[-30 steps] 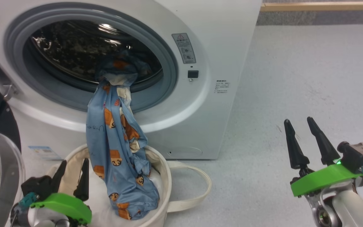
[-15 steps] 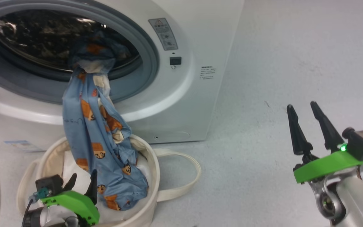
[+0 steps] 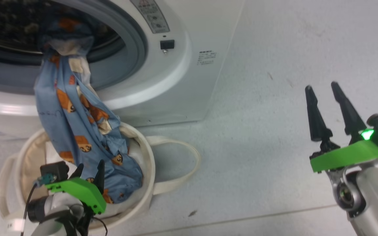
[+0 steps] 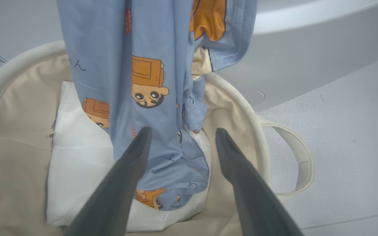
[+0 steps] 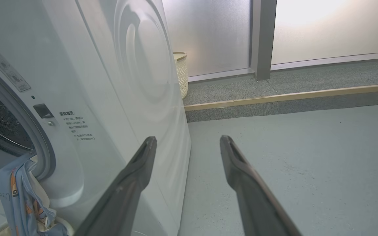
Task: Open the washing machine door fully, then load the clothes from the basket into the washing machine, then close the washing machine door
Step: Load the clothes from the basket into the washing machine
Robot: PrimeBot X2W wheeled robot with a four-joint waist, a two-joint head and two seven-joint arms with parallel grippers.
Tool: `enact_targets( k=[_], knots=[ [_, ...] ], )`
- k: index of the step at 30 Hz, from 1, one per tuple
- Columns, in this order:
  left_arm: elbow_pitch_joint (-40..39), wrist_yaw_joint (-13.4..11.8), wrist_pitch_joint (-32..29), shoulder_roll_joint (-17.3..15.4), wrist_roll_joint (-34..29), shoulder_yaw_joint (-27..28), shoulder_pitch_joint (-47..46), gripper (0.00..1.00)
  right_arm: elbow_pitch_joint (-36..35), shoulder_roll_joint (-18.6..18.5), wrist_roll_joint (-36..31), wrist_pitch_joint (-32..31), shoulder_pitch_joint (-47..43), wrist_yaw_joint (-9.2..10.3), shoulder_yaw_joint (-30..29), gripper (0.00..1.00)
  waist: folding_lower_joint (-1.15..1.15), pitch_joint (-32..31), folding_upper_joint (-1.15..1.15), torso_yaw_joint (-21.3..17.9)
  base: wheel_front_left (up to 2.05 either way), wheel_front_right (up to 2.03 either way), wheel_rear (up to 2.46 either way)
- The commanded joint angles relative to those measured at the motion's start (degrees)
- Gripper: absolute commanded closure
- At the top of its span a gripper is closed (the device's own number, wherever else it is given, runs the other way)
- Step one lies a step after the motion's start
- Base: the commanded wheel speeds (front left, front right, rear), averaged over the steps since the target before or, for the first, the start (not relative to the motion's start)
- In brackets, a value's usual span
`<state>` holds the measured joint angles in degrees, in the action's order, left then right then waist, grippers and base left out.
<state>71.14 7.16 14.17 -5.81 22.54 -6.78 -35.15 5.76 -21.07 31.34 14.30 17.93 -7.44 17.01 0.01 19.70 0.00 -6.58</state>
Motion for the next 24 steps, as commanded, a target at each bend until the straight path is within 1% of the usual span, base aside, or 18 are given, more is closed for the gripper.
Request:
enact_targets(
  k=[1,2,7,12,16,20,24],
  knots=[
    [0.04,0.32,-0.37,-2.09,0.09,0.71,-1.41,0.00,-2.29,-1.21,-0.38,0.70,1.26,-0.05,0.02,0.00,-0.01,2.35,0.00,-0.86,0.00,0.00,0.00],
    [0.73,0.32,-1.28,-2.67,0.16,0.21,-2.50,0.00,-2.95,-1.14,-0.64,0.70,1.83,-0.05,-0.37,0.00,-0.01,4.05,0.00,-1.33,0.00,0.00,0.00],
    [1.93,0.05,-3.63,-3.58,0.73,0.13,-4.94,0.00,-4.00,-1.16,-1.38,0.70,2.48,-0.05,-1.79,0.00,-0.01,7.75,0.00,-2.19,0.00,0.00,0.00],
    [2.46,-1.43,-6.59,-4.29,1.25,0.24,-6.97,0.00,-5.29,-1.39,-2.05,0.70,2.74,-0.05,-3.26,0.00,-0.01,11.13,0.00,-2.81,0.00,0.00,0.00],
    [2.59,-2.13,-7.81,-4.68,1.49,0.25,-8.50,0.00,-6.09,-1.51,-2.36,0.70,2.56,-0.05,-4.35,0.00,-0.01,13.12,0.00,-2.88,0.00,0.00,0.00],
    [2.71,-4.03,-11.04,-5.47,1.88,0.39,-10.49,0.00,-7.08,-1.30,-2.70,0.70,2.33,-0.05,-5.61,0.00,-0.01,15.67,0.00,-3.09,0.00,0.00,0.00],
    [2.74,-4.85,-10.64,-6.24,2.03,0.38,-13.13,0.00,-7.86,-1.21,-3.05,0.70,2.17,-0.05,-6.73,0.00,-0.01,17.85,0.00,-3.25,0.00,0.00,0.00]
  ],
)
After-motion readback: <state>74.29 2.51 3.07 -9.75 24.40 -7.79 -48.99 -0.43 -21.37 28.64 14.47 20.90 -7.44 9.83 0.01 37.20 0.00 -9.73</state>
